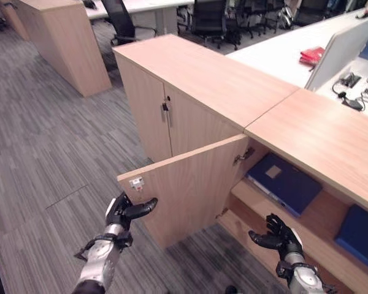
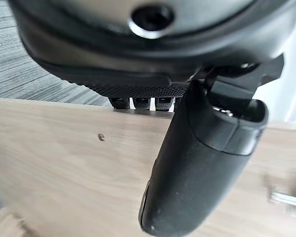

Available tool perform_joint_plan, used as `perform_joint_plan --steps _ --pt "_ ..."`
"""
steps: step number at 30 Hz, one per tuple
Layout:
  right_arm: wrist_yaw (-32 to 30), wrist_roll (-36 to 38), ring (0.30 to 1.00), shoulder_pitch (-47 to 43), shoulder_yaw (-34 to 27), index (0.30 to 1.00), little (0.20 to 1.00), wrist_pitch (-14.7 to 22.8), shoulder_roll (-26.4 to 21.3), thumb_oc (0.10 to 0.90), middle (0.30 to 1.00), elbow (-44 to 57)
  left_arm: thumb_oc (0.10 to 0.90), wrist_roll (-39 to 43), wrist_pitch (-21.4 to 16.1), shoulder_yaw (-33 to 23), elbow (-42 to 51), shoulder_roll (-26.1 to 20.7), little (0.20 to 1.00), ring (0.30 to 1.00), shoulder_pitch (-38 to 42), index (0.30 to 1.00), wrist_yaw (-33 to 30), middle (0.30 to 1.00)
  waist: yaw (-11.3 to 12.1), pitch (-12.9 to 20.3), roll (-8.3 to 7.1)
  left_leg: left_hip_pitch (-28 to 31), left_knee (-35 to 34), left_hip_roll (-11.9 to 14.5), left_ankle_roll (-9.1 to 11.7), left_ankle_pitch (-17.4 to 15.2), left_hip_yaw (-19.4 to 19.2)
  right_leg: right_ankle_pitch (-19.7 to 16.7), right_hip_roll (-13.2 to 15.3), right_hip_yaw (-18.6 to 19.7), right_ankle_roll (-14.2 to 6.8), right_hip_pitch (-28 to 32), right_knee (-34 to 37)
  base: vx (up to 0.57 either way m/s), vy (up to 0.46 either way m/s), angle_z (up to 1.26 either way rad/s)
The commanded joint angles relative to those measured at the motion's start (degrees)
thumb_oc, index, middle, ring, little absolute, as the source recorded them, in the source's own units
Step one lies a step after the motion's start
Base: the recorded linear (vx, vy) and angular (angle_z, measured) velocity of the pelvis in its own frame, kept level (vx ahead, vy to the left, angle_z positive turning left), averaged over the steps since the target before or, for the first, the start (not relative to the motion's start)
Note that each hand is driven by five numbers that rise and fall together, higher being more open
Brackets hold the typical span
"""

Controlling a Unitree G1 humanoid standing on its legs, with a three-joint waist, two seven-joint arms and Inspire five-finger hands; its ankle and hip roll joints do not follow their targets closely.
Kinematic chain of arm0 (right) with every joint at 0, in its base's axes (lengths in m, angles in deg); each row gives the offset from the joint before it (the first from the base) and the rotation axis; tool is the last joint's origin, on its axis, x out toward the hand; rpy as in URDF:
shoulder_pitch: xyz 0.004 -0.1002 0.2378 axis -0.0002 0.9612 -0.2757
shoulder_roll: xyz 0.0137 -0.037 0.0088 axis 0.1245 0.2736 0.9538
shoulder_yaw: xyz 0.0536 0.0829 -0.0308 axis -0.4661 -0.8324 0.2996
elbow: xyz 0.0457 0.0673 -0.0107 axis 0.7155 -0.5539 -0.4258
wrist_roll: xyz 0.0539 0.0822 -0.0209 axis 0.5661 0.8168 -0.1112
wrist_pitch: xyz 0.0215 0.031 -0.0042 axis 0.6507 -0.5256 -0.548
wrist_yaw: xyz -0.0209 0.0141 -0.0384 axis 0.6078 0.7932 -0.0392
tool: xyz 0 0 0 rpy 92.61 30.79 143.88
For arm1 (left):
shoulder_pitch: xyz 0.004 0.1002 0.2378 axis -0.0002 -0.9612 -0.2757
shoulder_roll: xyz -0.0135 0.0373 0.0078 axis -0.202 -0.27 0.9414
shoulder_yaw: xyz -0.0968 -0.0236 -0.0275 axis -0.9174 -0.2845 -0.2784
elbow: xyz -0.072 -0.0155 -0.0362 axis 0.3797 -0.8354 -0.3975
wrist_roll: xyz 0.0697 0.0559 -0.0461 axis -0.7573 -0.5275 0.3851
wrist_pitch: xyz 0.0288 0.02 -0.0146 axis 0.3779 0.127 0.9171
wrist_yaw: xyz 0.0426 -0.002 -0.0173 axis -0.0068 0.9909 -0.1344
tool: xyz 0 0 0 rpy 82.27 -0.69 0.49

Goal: Put the empty folder in the office cabinet

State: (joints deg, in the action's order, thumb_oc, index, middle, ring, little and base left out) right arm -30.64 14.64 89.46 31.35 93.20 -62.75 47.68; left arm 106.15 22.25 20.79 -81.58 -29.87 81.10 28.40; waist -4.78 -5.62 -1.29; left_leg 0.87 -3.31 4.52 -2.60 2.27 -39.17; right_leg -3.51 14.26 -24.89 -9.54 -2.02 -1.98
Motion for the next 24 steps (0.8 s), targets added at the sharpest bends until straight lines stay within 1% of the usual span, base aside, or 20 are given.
perform_joint_plan --steps 1,2,3,5,6,7,9,10,11,12,14,15,16,17,18,19,20,22,23,24 --pt "-2.45 1.99 0.900 -9.52 -4.32 0.900 0.900 4.86 -2.84 0.800 0.900 2.89 0.800 -3.13 -1.56 8.63 10.57 0.96 0.900 0.900 3.67 0.900 10.46 0.900 -0.01 -1.03 3.25 2.04 -0.85 9.47 7.36 2.48 -4.79 -3.81 5.95 -0.28 -4.74 3.98 -1.19 -0.29 0.002 -0.36" --pt "-3.18 1.92 0.900 -11.46 -3.61 0.900 0.900 5.12 -2.80 0.800 0.900 2.00 0.800 -2.83 -1.45 8.47 12.37 -0.27 0.900 0.900 1.91 0.900 11.05 0.900 2.05 -0.84 3.50 1.85 -0.67 10.07 7.04 2.90 -6.69 -3.30 7.45 -3.36 -4.58 5.05 -3.46 -0.27 0.014 -0.70" --pt "-3.50 1.70 0.900 -12.81 -2.43 0.900 0.900 5.20 -2.86 0.800 0.900 1.43 0.800 -2.43 -1.27 8.41 13.71 -1.17 0.900 0.900 0.52 0.900 11.49 0.900 3.67 -0.46 3.36 1.75 -0.49 10.10 6.72 3.09 -7.74 -3.30 8.82 -5.18 -4.40 5.77 -5.61 -0.21 -0.009 -1.07" --pt "-2.85 1.77 0.900 -14.24 -0.71 0.900 0.900 4.66 -2.18 0.800 0.900 0.30 0.800 -2.99 -0.87 8.48 14.73 -2.21 0.900 0.900 -1.93 0.900 11.86 0.900 6.23 0.13 2.52 2.53 0.22 9.92 6.35 2.93 -9.68 -3.19 9.89 -5.70 -4.50 6.81 -7.16 -0.08 -0.057 -1.34" --pt "-2.48 1.71 0.900 -14.30 -0.40 0.900 0.900 4.48 -2.21 0.800 0.900 -0.04 0.800 -3.37 -1.09 8.57 14.89 -2.20 0.900 0.900 -2.44 0.900 11.77 0.900 6.81 0.38 2.36 2.63 0.40 9.70 6.28 2.78 -9.41 -2.75 9.59 -5.48 -4.42 7.29 -6.77 -0.05 -0.127 -1.09" --pt "-2.66 1.87 0.900 -14.68 -0.45 0.900 0.900 4.48 -2.09 0.800 0.900 -0.71 0.800 -3.54 -0.97 8.77 15.09 -1.91 0.900 0.900 -3.09 0.900 11.92 0.900 6.93 0.78 2.17 3.14 0.68 9.98 6.47 3.03 -10.15 -2.26 9.25 -5.68 -4.53 8.10 -5.47 -0.04 -0.145 -0.90" --pt "-2.68 2.52 0.900 -15.28 -0.36 0.900 0.900 4.67 -2.34 0.800 0.900 -1.54 0.800 -3.85 -0.76 9.24 15.01 -1.12 0.900 0.900 -4.27 0.900 12.07 0.900 6.91 1.06 2.43 4.25 1.24 11.18 7.57 3.94 -10.71 -1.67 7.72 -3.75 -4.48 8.75 -0.81 -0.03 -0.224 -0.81" --pt "-2.47 2.83 0.900 -15.17 -0.41 0.900 0.900 4.68 -2.39 0.800 0.900 -1.54 0.800 -3.99 -0.71 9.40 14.97 -0.91 0.900 0.900 -4.60 0.900 12.08 0.900 6.54 1.27 2.67 4.40 1.57 11.81 8.01 4.51 -10.80 -0.89 7.04 -2.88 -4.33 8.91 0.41 0.01 -0.185 -0.58" --pt "-2.41 2.91 0.900 -15.08 -0.34 0.900 0.900 4.69 -2.49 0.800 0.900 -1.53 0.800 -4.04 -0.73 9.39 14.99 -0.82 0.900 0.900 -4.74 0.900 12.06 0.900 6.83 1.26 2.89 4.66 1.70 12.26 8.33 4.71 -11.09 -0.87 6.58 -2.62 -4.08 9.05 0.73 0.00 -0.264 -0.58" --pt "-1.46 2.80 0.900 -14.44 -0.37 0.900 0.900 4.67 -2.82 0.800 0.900 -1.01 0.800 -4.36 -0.45 9.34 14.33 0.00 0.900 0.900 -5.73 0.900 12.57 0.900 6.13 1.78 3.54 5.38 1.73 13.93 9.46 6.36 -11.55 0.63 4.97 -1.58 -3.73 9.90 2.39 0.00 -0.272 -0.69" --pt "-0.61 2.10 0.900 -12.92 -0.20 0.900 0.900 4.53 -3.72 0.800 0.900 -0.42 0.800 -4.47 -0.38 8.90 14.36 0.95 0.900 0.900 -6.86 0.900 12.87 0.900 5.28 1.98 4.76 6.62 1.59 16.36 11.27 8.68 -11.85 2.68 2.39 -0.30 -2.49 10.62 3.00 -0.01 -0.298 -0.54" --pt "-0.56 2.08 0.900 -12.79 -0.15 0.900 0.900 4.51 -3.82 0.800 0.900 -0.34 0.800 -4.48 -0.34 8.86 14.42 1.05 0.900 0.900 -7.01 0.900 12.90 0.900 5.35 1.94 5.01 6.88 1.54 16.71 11.56 9.01 -11.95 2.89 2.03 -0.20 -2.27 10.75 2.97 -0.02 -0.321 -0.31" --pt "0.08 1.81 0.900 -11.42 -0.31 0.900 0.900 4.55 -4.53 0.800 0.900 0.07 0.800 -4.40 -0.17 8.80 14.70 1.78 0.900 0.900 -7.84 0.900 13.39 0.900 4.56 2.02 5.84 7.70 1.48 18.82 12.90 10.91 -11.57 4.92 -0.34 0.89 -1.20 11.62 3.66 -0.01 -0.292 -0.24" --pt "0.41 1.72 0.900 -10.52 -0.48 0.900 0.900 4.56 -4.76 0.800 0.900 0.36 0.800 -4.52 -0.29 8.67 14.69 2.22 0.900 0.900 -8.20 0.900 13.38 0.900 4.17 1.99 6.28 8.03 1.54 19.82 13.38 11.55 -11.26 5.79 -1.38 1.35 -0.72 12.00 3.87 -0.07 -0.456 -0.23" --pt "0.59 1.26 0.900 -9.42 -0.51 0.900 0.900 4.71 -5.30 0.800 0.900 0.59 0.800 -4.52 0.04 8.98 14.42 2.91 0.900 0.900 -8.68 0.900 13.72 0.900 3.06 1.51 7.03 8.55 1.96 21.87 14.45 13.07 -10.59 7.43 -3.04 2.75 0.00 12.03 3.83 -0.06 -0.285 -0.29" --pt "0.56 1.23 0.900 -9.34 -0.46 0.900 0.900 4.68 -5.38 0.800 0.900 0.70 0.800 -4.52 0.04 8.95 14.41 3.00 0.900 0.900 -8.72 0.900 13.73 0.900 3.08 1.48 7.22 8.62 2.08 22.19 14.65 13.22 -10.61 7.60 -3.28 2.85 0.16 12.03 3.73 -0.07 -0.266 -0.48" --pt "0.62 1.05 0.900 -9.01 -0.50 0.900 0.900 4.69 -5.65 0.800 0.900 0.72 0.800 -4.47 0.18 8.99 14.26 3.40 0.900 0.900 -8.93 0.900 13.85 0.900 2.52 1.35 7.58 8.83 2.57 23.19 15.15 13.78 -10.39 8.34 -3.92 3.69 0.65 12.00 3.72 -0.03 -0.169 -0.48" --pt "0.64 1.02 0.900 -8.47 -0.44 0.900 0.900 4.79 -6.07 0.800 0.900 1.00 0.800 -4.31 0.40 9.28 14.02 3.95 0.900 0.900 -9.14 0.900 13.88 0.900 1.50 0.77 7.73 9.11 4.34 24.62 15.86 14.81 -9.63 9.46 -4.99 5.00 1.31 11.90 3.51 -0.05 -0.237 -0.39" --pt "0.45 0.96 0.900 -8.32 -0.48 0.900 0.900 4.78 -6.41 0.800 0.900 1.20 0.800 -3.93 0.40 9.31 14.04 4.11 0.900 0.900 -8.85 0.900 13.85 0.900 1.27 0.25 7.91 8.71 6.10 25.38 16.18 15.73 -8.13 10.40 -5.68 5.67 1.80 11.98 3.11 -0.06 -0.233 -0.47" --pt "0.25 0.90 0.900 -8.55 -0.23 0.900 0.900 4.67 -6.60 0.800 0.900 1.36 0.800 -3.81 0.50 9.35 13.97 4.03 0.900 0.900 -8.57 0.900 13.66 0.900 0.99 -0.16 7.83 8.21 7.65 25.25 16.33 16.65 -6.07 10.78 -6.19 6.19 2.17 11.84 2.83 -0.04 -0.236 -0.70"
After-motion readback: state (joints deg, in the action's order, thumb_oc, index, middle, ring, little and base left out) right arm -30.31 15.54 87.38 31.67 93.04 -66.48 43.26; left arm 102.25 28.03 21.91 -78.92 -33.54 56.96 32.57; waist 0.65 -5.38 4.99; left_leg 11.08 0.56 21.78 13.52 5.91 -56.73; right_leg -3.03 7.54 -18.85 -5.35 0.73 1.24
